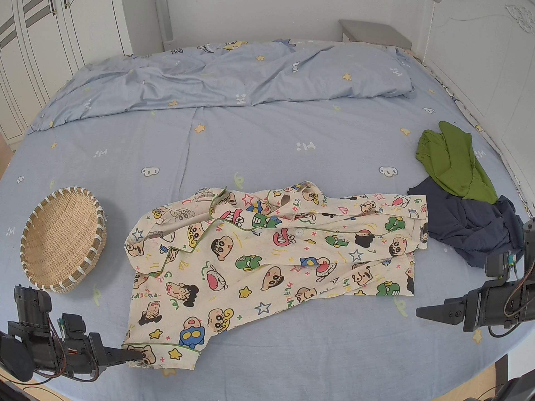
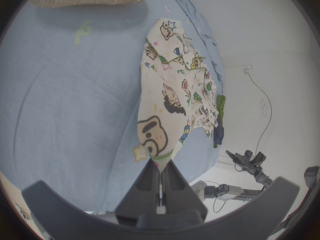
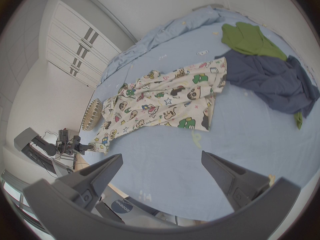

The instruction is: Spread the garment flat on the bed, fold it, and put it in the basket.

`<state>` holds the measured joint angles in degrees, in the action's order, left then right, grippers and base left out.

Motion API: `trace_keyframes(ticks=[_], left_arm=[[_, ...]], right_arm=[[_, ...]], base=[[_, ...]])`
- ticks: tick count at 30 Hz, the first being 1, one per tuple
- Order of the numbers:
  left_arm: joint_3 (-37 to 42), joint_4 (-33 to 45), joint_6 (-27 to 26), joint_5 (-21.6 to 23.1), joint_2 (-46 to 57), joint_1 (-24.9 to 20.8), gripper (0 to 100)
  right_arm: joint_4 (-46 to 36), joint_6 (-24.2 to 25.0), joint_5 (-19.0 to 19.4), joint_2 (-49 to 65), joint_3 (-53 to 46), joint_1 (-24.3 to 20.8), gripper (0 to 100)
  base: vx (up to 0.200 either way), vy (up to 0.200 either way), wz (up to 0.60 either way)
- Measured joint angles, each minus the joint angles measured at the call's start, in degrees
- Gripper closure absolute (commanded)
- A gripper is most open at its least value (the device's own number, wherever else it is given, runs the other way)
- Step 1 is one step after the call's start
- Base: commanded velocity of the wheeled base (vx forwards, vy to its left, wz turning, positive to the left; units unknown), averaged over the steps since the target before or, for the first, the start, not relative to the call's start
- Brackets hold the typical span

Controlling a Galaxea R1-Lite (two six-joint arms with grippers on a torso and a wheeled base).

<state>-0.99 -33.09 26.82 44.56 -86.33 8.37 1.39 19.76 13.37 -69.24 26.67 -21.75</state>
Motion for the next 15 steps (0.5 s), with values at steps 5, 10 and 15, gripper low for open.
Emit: trace_keyframes(ticks=[5,10,15], left_arm=[[-0.02,9.19,-4.0,0.41,6.13,1.93,100],[0.0,17.93,-7.45,1.34,13.04,0.94,100],[0.0,23.48,-8.9,2.63,20.02,-2.34,100]], right_arm=[[-2.45,2.33,1.62,0.54,-0.79,0.69,0],[-3.49,3.66,2.12,0.63,-0.82,0.96,0],[-4.69,4.16,2.39,0.01,2.21,1.06,0]], base=[[0.0,0.0,0.0],[0.0,0.0,0.0],[0.0,0.0,0.0]])
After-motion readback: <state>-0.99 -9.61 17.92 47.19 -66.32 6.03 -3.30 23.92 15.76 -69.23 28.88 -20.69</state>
